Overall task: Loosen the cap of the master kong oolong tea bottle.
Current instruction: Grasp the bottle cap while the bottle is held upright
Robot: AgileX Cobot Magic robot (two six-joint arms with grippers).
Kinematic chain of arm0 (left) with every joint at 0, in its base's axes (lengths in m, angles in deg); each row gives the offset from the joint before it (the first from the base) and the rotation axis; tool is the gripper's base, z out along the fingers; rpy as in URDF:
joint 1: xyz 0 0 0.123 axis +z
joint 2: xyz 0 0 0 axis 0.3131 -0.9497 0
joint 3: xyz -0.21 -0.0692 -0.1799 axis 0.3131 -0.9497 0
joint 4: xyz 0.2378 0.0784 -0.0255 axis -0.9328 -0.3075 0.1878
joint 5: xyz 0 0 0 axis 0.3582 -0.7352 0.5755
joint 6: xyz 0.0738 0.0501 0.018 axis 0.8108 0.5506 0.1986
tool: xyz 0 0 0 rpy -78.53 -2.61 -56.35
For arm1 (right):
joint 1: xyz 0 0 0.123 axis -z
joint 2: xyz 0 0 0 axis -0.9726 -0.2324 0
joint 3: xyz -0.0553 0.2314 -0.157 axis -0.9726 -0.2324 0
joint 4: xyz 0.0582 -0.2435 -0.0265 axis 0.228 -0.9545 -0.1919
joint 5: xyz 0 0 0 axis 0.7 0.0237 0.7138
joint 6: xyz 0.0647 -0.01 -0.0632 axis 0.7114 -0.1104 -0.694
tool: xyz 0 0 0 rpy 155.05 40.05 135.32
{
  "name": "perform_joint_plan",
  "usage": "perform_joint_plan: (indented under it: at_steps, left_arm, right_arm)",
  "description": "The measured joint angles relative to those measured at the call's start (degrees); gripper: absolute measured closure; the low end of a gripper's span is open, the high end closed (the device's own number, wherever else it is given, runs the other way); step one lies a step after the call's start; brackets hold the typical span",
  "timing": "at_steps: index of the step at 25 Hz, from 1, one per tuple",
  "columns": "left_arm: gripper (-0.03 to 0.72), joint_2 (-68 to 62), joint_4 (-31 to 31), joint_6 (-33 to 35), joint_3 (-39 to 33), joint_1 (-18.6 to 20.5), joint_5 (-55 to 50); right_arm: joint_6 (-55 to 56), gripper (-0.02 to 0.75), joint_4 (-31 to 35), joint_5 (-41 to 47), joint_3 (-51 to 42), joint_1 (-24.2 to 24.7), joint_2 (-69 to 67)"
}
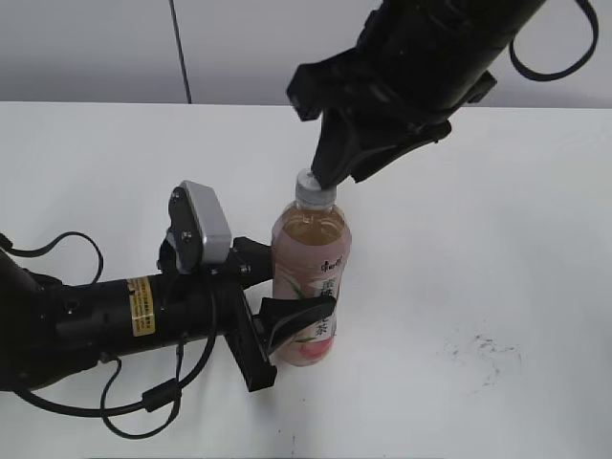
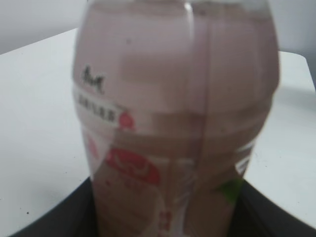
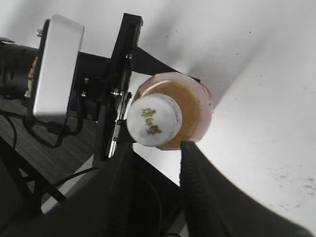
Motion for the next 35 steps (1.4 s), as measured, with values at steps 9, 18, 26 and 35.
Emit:
perform_joint_plan:
  at_steps: [9,18,26,35]
  left_arm:
    - [0.309,0.00,0.18,-0.08,0.00,0.05,0.00]
    - [0.309,0.00,-0.02,0.07,0.00,0.05,0.04]
    - [0.309,0.00,-0.02,0.12,0.00,0.05,0.04]
    - [0.309,0.00,-0.02,0.12,0.00,0.05,0.04]
  right_arm:
    - [3.84,0.428,-1.87,-0.48,2.49,-2.14,-3.18]
    - [7.48,0.305,-5.20,0.10,4.01,-2.17,-3.93]
    - [8.61,0.300,-5.48,0.27,4.11,-2.17,-5.65]
    - [8.67,0.311,-4.75,0.32,4.22,-2.17,-6.13]
